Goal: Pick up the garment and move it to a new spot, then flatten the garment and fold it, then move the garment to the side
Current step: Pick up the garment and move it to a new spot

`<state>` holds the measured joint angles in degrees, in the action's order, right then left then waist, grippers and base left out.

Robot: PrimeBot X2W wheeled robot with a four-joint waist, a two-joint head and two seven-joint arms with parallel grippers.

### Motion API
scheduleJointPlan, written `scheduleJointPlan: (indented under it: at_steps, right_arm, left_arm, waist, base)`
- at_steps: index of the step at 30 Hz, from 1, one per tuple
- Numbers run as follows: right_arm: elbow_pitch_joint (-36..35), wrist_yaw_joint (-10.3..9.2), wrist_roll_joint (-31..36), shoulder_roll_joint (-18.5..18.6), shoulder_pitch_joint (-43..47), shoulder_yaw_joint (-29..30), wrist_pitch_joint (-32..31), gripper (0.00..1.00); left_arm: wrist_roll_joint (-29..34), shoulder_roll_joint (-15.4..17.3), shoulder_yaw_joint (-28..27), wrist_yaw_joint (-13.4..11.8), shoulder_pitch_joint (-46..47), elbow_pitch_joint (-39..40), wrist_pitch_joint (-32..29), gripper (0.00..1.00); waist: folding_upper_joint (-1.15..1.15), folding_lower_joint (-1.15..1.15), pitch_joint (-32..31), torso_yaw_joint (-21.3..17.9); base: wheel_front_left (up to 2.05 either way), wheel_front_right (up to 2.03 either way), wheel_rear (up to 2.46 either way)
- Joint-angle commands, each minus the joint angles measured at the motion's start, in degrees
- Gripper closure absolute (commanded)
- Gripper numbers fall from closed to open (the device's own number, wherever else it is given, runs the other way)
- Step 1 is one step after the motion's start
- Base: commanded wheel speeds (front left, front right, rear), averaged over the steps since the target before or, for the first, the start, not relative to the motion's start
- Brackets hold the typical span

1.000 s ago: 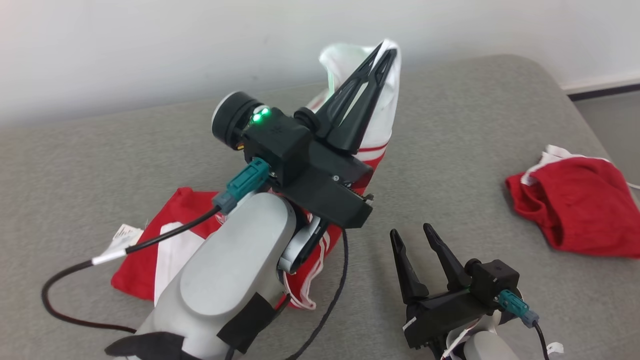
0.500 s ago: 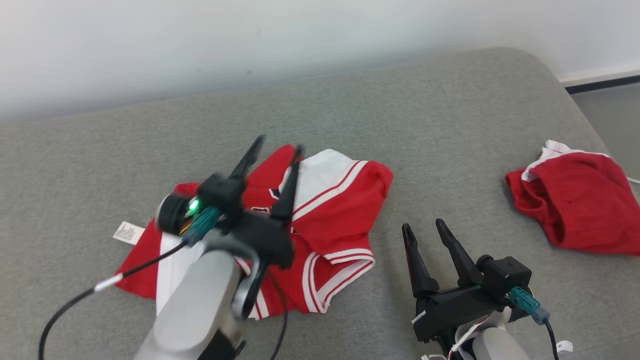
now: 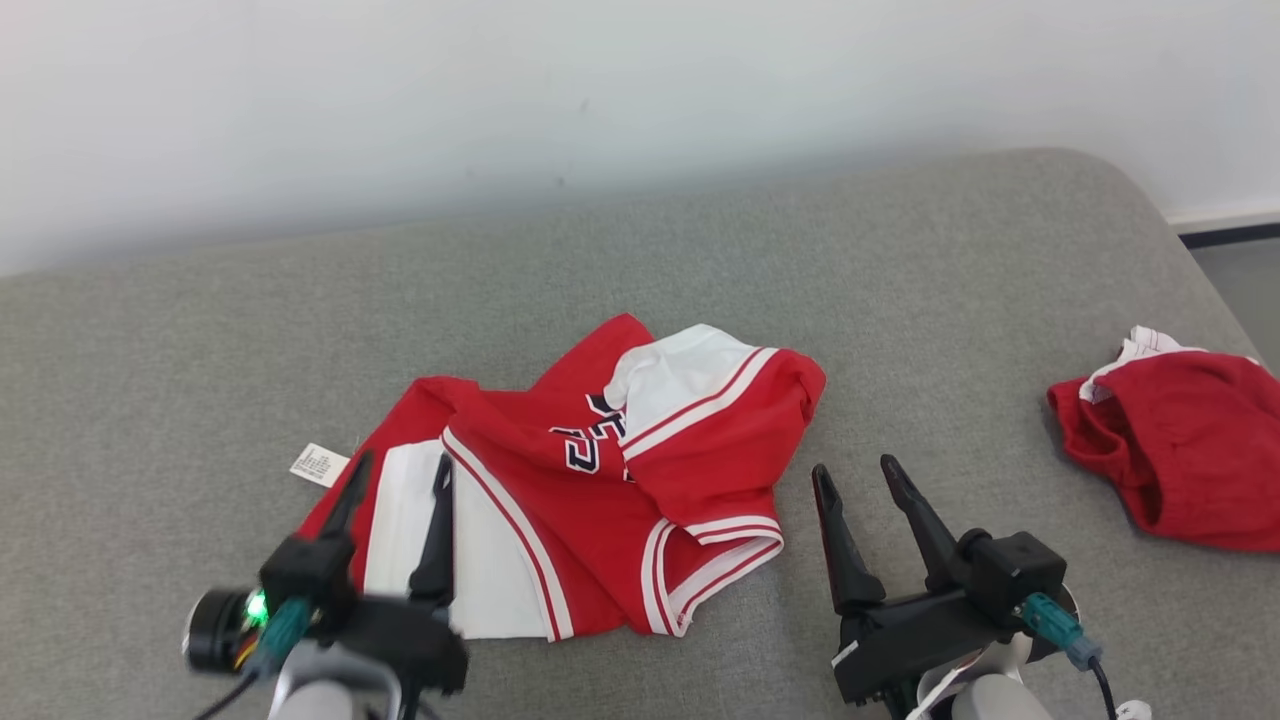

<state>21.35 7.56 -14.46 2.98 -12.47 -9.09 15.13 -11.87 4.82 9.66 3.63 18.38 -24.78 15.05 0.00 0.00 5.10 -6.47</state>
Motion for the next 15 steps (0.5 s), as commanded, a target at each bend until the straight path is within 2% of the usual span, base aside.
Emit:
scheduleJointPlan:
  at_steps: [1,6,15]
  right_arm:
    - [-0.2,-0.13,0.8,-0.1,0.8,-0.2,0.0,0.00]
    - [-0.3,-0.14,2.4,-0.1,2.2,0.1,0.0,0.00]
    - [0.1,-0.14,2.1,-0.1,3.7,-0.1,0.0,0.00]
  left_arm:
    - [1.0,0.2,-1.3,0.2,-2.2,0.8,0.2,0.00]
    - [3.1,0.0,-5.7,0.6,-8.3,3.2,0.2,0.00]
    - [3.8,-1.4,-13.6,-0.8,-17.2,8.9,0.2,0.00]
  waist:
    - [0.00,0.00,-0.9,0.5]
    - [0.00,0.00,-2.5,1.2]
    - [0.00,0.00,-4.2,1.6]
  base:
    - [0.00,0.00,0.00]
    - [0.00,0.00,0.00]
    - [0.00,0.00,0.00]
